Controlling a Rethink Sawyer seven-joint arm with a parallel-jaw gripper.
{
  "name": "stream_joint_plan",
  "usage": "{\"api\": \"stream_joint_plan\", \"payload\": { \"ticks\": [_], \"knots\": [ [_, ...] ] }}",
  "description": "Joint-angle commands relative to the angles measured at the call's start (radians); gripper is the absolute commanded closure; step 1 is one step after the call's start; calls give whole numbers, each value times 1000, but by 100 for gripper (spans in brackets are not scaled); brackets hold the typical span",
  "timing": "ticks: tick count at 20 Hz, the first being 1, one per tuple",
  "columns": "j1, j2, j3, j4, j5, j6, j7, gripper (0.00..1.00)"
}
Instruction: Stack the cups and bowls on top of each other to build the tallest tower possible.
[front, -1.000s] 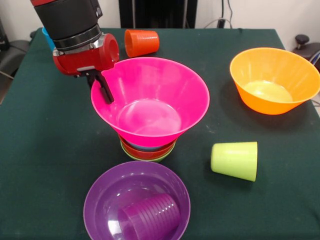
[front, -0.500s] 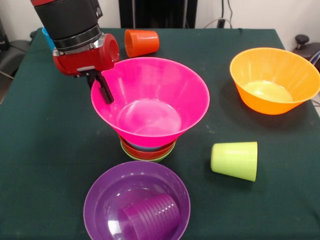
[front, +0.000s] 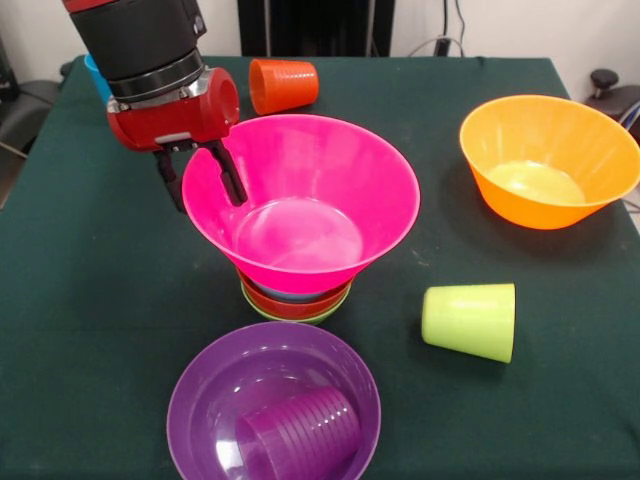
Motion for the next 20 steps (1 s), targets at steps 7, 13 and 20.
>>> {"api": "stream_joint_plan", "payload": {
  "ticks": [7, 13, 20],
  "knots": [
    [22, 1, -56, 35, -43, -31, 9, 0],
    [9, -46, -44, 31, -20, 36, -16, 0],
    [-12, -75, -33, 11, 6, 115, -58, 0]
  ]
}}
